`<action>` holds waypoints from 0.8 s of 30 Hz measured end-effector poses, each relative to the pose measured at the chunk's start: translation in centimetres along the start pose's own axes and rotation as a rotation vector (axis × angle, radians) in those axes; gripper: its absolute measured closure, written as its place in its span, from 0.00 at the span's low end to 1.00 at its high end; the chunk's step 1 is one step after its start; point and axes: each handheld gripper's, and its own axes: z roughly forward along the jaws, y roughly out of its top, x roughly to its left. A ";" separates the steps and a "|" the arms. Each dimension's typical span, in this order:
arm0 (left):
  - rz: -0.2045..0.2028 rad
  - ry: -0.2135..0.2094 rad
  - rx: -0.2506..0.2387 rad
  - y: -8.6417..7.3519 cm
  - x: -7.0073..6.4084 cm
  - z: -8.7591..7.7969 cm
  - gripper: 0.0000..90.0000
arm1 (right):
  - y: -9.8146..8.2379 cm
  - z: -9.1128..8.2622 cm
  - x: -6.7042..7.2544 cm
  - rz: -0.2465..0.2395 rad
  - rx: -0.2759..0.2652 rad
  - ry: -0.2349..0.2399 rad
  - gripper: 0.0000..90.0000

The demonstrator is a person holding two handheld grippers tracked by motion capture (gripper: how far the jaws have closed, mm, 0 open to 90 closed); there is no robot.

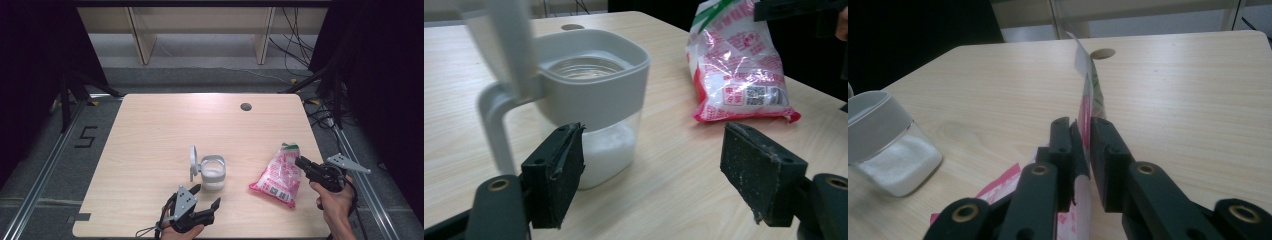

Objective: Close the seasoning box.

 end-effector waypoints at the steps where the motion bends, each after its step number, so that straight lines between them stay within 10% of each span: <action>1: -0.005 0.006 0.002 0.0 0.3 -0.3 0.28 | -0.1 0.0 -0.3 -0.032 -0.012 -0.003 0.85; 9: -0.013 0.033 -0.015 0.1 1.9 -0.9 0.29 | -1.0 -0.8 -0.8 0.024 -0.032 -0.025 0.64; 24: -0.014 0.061 -0.010 0.8 3.4 -1.0 0.34 | -2.0 -1.9 -0.2 0.029 -0.031 -0.005 0.60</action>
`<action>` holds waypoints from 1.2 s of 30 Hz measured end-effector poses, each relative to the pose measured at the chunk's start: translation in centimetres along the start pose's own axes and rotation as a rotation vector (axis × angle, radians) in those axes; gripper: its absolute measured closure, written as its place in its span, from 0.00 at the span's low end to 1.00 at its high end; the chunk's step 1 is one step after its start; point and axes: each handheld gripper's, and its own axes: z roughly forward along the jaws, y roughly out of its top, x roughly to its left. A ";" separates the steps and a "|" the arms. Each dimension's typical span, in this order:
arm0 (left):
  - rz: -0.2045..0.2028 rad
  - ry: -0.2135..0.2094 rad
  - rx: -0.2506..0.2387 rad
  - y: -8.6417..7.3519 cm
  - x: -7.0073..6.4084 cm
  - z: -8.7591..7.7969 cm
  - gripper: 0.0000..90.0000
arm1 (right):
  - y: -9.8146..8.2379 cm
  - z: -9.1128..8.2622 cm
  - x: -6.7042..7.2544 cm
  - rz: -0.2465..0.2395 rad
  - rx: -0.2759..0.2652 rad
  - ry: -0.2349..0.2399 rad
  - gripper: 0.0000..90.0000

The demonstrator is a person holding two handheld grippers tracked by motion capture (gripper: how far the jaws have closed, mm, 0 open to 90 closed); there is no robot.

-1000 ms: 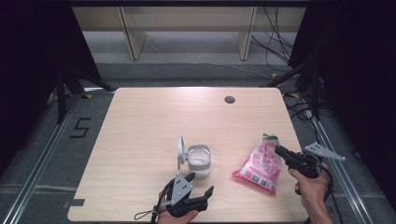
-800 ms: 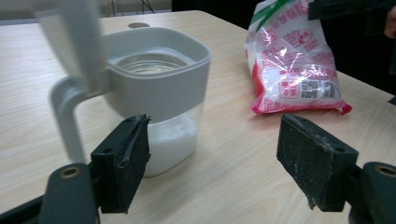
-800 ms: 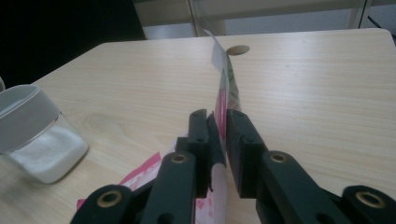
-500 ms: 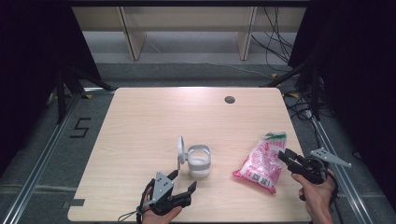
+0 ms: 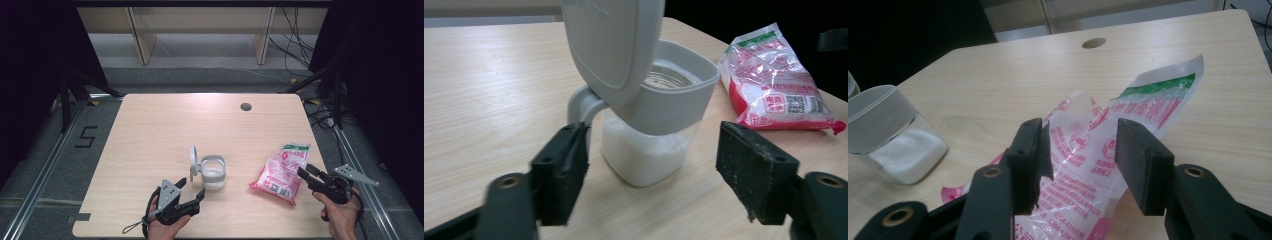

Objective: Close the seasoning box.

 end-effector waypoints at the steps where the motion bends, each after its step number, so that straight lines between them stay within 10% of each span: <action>1: -0.004 0.002 -0.001 0.0 0.1 -0.1 0.36 | 0.0 0.0 0.0 -0.014 -0.011 0.001 0.60; 9: 0.022 0.018 -0.004 0.3 1.1 -0.5 0.45 | -0.4 -0.3 1.4 -0.049 0.024 0.038 0.55; 22: 0.104 0.087 -0.054 0.8 2.5 0.2 0.90 | -0.9 -0.6 2.4 -0.043 0.041 0.050 0.52; 36: 0.105 0.073 -0.047 1.8 3.4 1.3 0.99 | -1.3 -1.3 3.1 -0.050 0.027 0.067 0.52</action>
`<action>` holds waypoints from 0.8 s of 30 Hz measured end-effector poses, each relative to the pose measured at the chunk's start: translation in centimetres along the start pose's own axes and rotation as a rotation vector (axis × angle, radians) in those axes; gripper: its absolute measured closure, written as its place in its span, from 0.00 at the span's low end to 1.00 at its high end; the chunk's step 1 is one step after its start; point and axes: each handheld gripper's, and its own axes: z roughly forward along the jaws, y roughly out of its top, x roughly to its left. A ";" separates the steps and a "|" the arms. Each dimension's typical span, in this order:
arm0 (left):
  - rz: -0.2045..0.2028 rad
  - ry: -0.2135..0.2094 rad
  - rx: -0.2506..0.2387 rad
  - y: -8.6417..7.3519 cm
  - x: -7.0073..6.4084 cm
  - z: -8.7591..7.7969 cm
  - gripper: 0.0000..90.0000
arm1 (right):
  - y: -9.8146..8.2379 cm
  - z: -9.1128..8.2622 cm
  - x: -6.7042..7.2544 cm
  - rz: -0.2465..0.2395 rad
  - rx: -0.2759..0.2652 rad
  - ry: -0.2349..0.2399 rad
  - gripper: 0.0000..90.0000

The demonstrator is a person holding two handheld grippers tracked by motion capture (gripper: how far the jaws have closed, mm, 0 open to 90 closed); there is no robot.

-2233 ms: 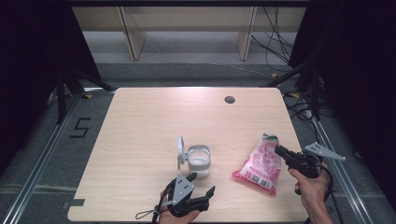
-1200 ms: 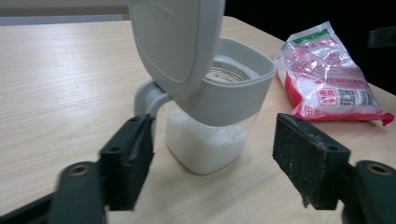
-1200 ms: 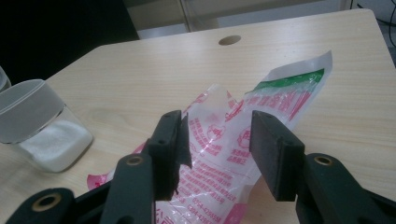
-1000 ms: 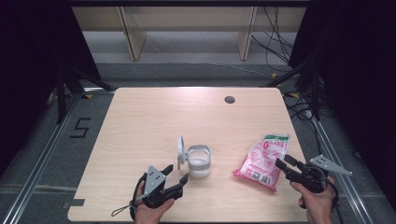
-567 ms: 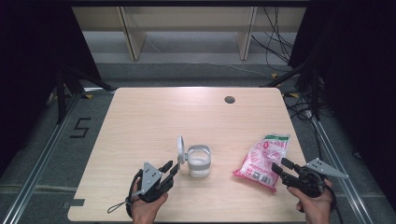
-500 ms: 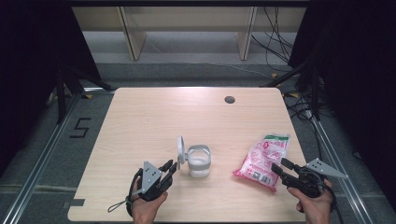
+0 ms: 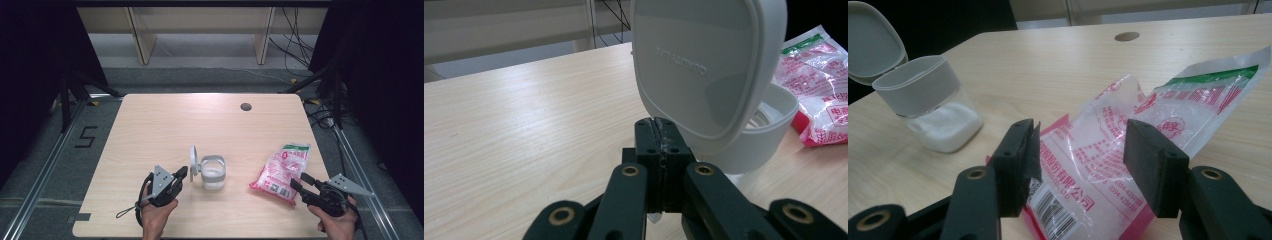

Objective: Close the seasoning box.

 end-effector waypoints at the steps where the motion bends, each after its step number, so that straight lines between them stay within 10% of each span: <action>1: 0.003 -0.007 0.000 0.1 0.1 0.1 0.99 | 0.0 0.0 0.1 0.004 -0.002 0.006 0.52; 24: 0.004 -0.063 -0.016 1.5 -0.2 1.0 0.99 | -0.8 -0.9 0.7 -0.041 -0.011 -0.013 0.45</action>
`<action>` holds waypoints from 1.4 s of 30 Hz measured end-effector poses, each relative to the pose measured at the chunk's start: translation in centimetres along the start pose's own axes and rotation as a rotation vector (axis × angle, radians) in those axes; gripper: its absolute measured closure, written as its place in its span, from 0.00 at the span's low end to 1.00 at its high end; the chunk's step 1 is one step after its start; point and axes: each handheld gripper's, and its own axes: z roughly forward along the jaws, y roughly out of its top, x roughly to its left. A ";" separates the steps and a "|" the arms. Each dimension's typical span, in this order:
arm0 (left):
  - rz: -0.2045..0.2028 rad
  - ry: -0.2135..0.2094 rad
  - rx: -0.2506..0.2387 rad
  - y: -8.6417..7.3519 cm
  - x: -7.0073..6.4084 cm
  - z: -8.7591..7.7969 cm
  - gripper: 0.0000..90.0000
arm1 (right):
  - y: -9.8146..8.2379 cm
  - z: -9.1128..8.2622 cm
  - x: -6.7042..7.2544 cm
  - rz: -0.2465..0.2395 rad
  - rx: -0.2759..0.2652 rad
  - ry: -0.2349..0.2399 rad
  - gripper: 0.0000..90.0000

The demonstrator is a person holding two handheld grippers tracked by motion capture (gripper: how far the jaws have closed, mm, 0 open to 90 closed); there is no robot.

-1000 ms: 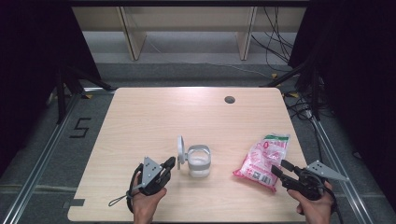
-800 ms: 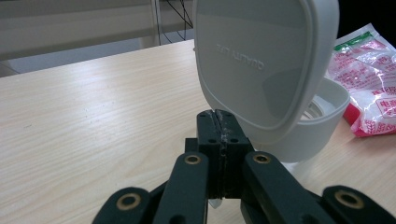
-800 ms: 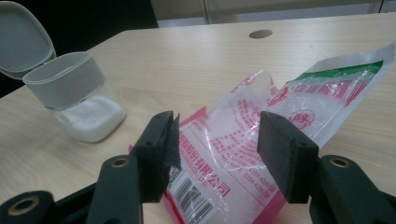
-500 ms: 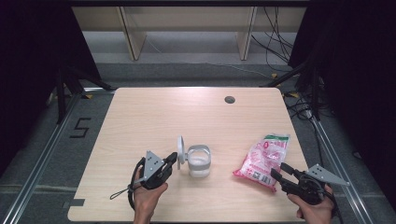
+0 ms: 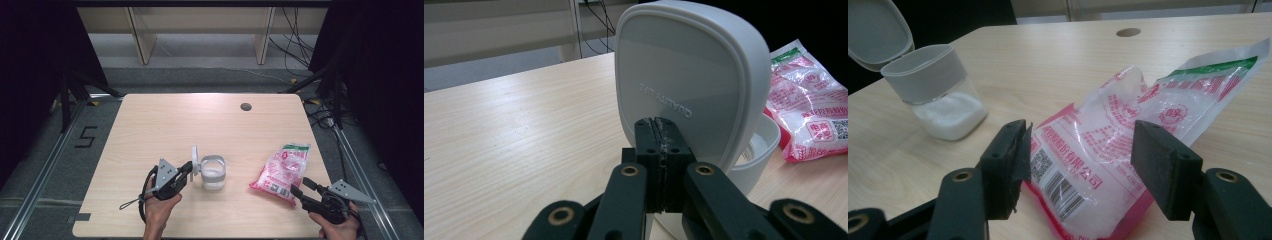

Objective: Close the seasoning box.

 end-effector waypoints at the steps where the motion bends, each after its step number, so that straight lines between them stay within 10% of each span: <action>1: 0.002 0.002 0.005 0.0 0.0 0.0 0.99 | -0.1 0.0 0.0 -0.004 0.008 0.006 0.45; 27: 0.022 0.010 0.017 0.9 -0.2 0.3 0.98 | -1.0 -1.2 0.7 -0.049 0.026 0.024 0.44; 30: 0.025 0.010 0.016 1.0 -0.3 0.4 0.98 | -1.1 -1.5 1.3 0.022 0.047 0.037 0.44; 42: 0.071 -0.032 0.031 2.1 -1.8 1.5 0.96 | -1.4 -1.5 1.5 0.003 0.033 0.055 0.44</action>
